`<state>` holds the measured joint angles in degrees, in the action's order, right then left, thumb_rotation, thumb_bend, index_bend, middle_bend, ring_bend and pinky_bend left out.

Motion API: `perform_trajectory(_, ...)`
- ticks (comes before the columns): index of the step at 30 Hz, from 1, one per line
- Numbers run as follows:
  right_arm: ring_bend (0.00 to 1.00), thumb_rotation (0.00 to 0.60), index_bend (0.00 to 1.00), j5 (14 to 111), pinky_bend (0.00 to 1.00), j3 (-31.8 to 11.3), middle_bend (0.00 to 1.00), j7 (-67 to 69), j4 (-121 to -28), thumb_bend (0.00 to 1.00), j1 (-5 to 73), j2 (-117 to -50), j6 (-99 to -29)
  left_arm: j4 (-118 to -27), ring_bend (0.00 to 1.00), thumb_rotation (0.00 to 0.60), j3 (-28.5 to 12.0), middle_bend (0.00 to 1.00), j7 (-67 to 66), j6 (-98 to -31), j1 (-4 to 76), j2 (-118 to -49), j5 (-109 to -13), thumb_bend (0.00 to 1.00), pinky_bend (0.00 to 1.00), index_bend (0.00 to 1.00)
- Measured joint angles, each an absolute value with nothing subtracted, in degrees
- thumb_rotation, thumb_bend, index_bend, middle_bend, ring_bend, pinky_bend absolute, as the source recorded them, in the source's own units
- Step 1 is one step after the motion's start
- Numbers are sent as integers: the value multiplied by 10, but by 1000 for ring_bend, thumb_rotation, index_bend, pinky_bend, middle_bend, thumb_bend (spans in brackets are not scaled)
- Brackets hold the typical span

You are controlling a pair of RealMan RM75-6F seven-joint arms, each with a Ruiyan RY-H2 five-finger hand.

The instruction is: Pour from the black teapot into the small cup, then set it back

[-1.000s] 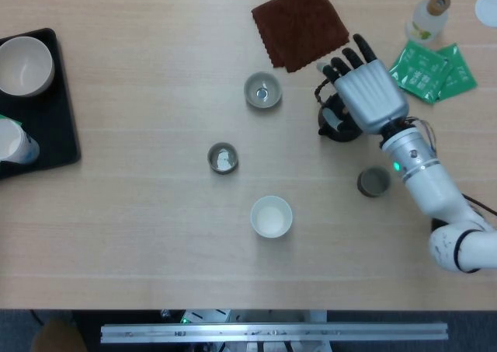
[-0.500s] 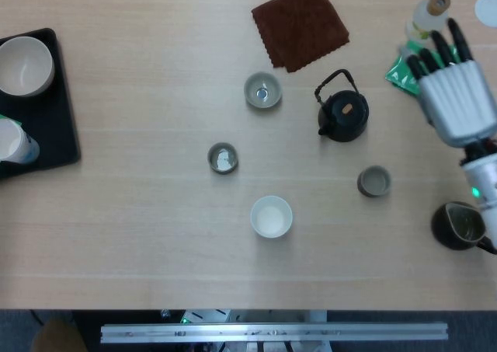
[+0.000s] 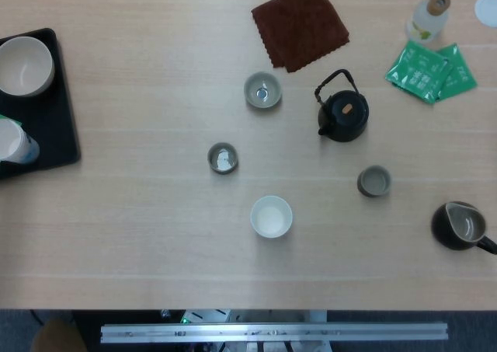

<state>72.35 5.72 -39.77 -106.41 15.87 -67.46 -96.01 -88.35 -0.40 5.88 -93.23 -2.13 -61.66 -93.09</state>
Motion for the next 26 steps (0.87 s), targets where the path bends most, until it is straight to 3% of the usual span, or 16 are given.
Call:
perform_trajectory(10, 146, 598, 198, 753, 12, 67, 374, -312, -1026, 388, 53, -663, -1029, -897, 179, 600, -8, 241, 41, -907, 4, -616, -935, 295, 100, 228)
perform_trajectory(26, 146, 599, 198, 775, 12, 31, 374, -290, -1002, 388, 20, -673, -1004, -907, 179, 600, -5, 241, 28, -902, 11, -615, -929, 294, 100, 228)
